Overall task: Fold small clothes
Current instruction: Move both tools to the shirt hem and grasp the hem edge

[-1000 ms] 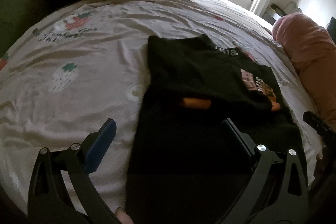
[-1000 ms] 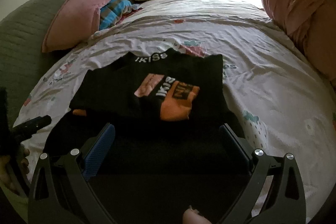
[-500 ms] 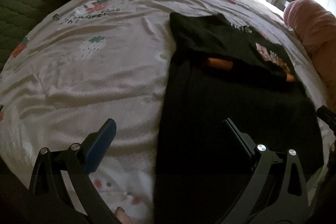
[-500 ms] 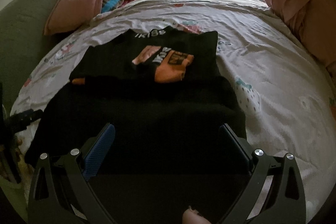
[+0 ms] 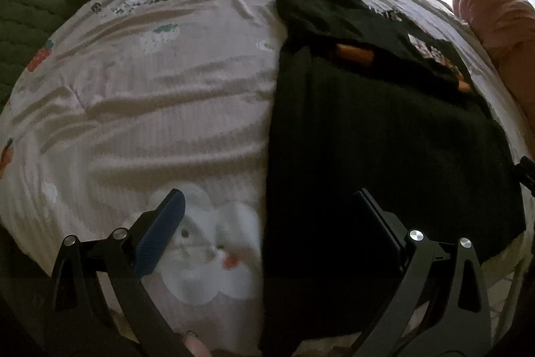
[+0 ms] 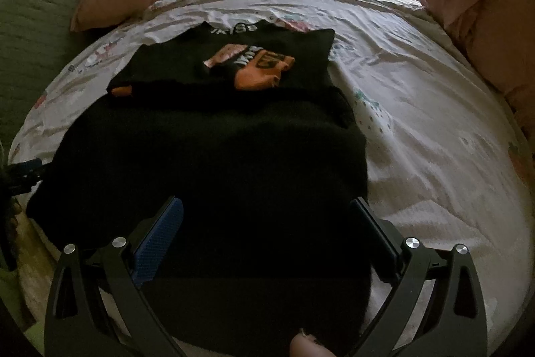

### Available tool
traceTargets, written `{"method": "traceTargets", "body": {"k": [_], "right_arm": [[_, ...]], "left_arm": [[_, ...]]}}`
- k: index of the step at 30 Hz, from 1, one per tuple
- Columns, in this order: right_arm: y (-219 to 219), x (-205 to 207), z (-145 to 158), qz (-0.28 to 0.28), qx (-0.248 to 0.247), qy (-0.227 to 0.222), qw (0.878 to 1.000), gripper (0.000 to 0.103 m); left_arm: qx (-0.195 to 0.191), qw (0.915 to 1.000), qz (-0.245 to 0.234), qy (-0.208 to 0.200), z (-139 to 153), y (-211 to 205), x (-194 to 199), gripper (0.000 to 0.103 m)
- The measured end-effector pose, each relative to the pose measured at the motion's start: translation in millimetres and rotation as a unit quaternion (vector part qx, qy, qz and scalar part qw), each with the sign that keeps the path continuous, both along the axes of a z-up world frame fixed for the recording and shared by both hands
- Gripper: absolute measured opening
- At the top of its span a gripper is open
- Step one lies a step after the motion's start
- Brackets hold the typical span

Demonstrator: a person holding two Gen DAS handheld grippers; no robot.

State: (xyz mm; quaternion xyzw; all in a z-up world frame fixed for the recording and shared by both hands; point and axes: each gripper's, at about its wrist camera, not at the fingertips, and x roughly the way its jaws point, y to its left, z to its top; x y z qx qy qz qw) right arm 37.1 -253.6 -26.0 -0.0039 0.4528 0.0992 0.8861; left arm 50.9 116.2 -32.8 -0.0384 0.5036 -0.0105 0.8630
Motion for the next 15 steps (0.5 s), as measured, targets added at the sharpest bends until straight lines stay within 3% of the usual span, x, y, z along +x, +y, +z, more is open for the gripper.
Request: {"method": "traceTargets", "body": {"k": [4,9,15], "right_arm": [[-7.9,-6.7,-5.2,-0.005,0.002,0.01,1.0,0.098],[-12.5,-15.7,-6.8,-0.002,-0.007,0.011,1.0,0.098],[-15.6,-24.0,-8.5,0.007,-0.008,0.017,1.0,0.098]], "left_arm": [[-0.011,0.9999,-0.006,0.005,-4.2,0.8,-10.7,0.092],[-0.019,0.9997,-0.012,0.009,-5.3,2.5,-25.7,0.061],[-0.039,0.999,-0.021,0.008,-5.0,3.0,-41.5,0.036]]}}
